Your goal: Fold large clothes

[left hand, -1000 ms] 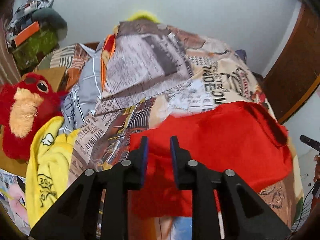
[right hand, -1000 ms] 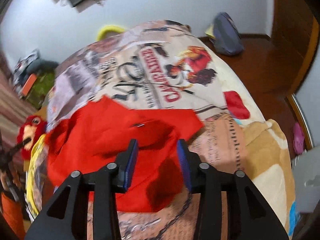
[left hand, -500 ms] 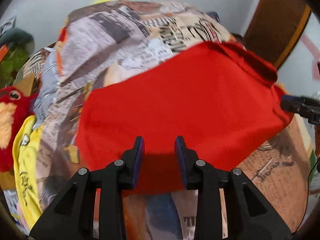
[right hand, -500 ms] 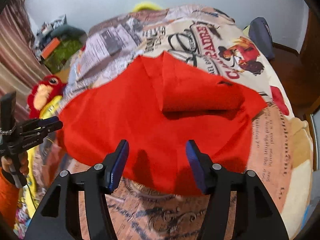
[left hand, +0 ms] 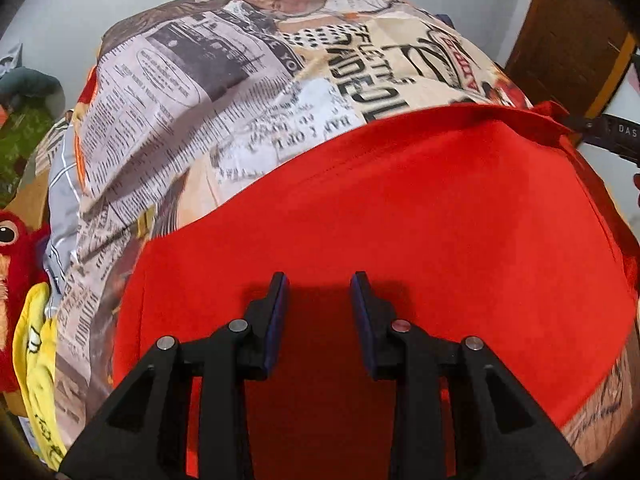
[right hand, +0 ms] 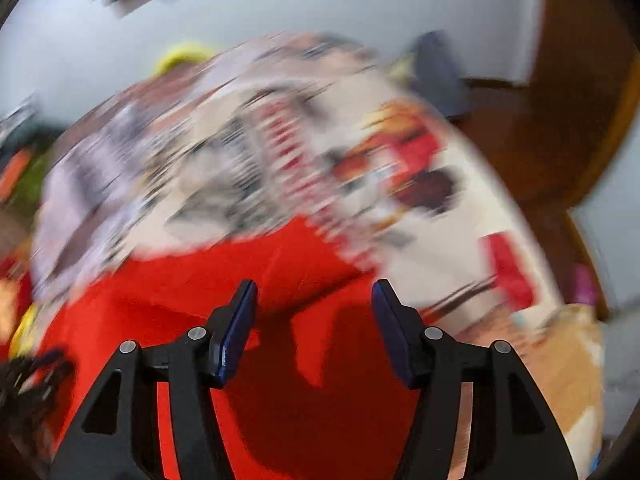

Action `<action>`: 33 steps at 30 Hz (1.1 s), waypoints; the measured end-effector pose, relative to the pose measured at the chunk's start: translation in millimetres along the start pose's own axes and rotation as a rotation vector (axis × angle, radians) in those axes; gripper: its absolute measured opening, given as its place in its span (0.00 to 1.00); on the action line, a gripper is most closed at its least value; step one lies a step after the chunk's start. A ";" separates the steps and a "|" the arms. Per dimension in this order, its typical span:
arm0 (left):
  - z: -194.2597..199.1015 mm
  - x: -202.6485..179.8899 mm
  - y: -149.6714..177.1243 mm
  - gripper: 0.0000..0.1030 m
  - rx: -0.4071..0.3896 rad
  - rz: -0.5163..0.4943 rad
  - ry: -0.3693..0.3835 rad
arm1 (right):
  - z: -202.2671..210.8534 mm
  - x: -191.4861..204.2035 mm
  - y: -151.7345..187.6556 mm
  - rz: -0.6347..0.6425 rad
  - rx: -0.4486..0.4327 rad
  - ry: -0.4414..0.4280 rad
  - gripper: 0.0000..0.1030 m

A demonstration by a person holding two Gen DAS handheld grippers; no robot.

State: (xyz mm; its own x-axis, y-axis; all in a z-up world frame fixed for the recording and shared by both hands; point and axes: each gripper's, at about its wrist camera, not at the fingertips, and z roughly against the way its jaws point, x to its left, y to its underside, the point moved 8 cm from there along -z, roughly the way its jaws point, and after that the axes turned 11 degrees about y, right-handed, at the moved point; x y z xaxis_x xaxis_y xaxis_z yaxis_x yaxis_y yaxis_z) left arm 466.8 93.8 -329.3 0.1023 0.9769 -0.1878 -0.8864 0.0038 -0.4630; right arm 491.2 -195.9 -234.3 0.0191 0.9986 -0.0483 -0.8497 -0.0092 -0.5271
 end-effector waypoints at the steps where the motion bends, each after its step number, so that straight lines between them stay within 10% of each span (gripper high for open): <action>1: 0.3 0.5 -3.4 0.31 -0.007 0.006 0.001 | 1.6 -4.5 -3.7 -0.020 -0.006 0.002 0.54; 14: 24.8 -67.7 15.2 0.42 0.004 -0.094 0.105 | 66.3 86.8 77.0 0.339 0.011 -0.245 0.62; 23: 45.0 -73.7 69.4 0.66 -0.024 -0.116 -0.003 | 64.8 68.2 142.7 0.445 0.038 -0.141 0.79; 33: 86.6 -23.6 99.9 0.79 -0.067 0.105 -0.054 | 92.2 12.8 164.6 0.407 0.036 -0.052 0.79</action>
State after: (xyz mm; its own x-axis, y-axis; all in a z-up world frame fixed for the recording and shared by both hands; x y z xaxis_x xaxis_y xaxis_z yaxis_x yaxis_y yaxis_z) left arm 336.7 89.6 -296.2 -0.0151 0.9813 -0.1921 -0.8587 -0.1112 -0.5003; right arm 303.1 -179.9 -243.4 -0.3481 0.9151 -0.2035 -0.8004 -0.4032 -0.4436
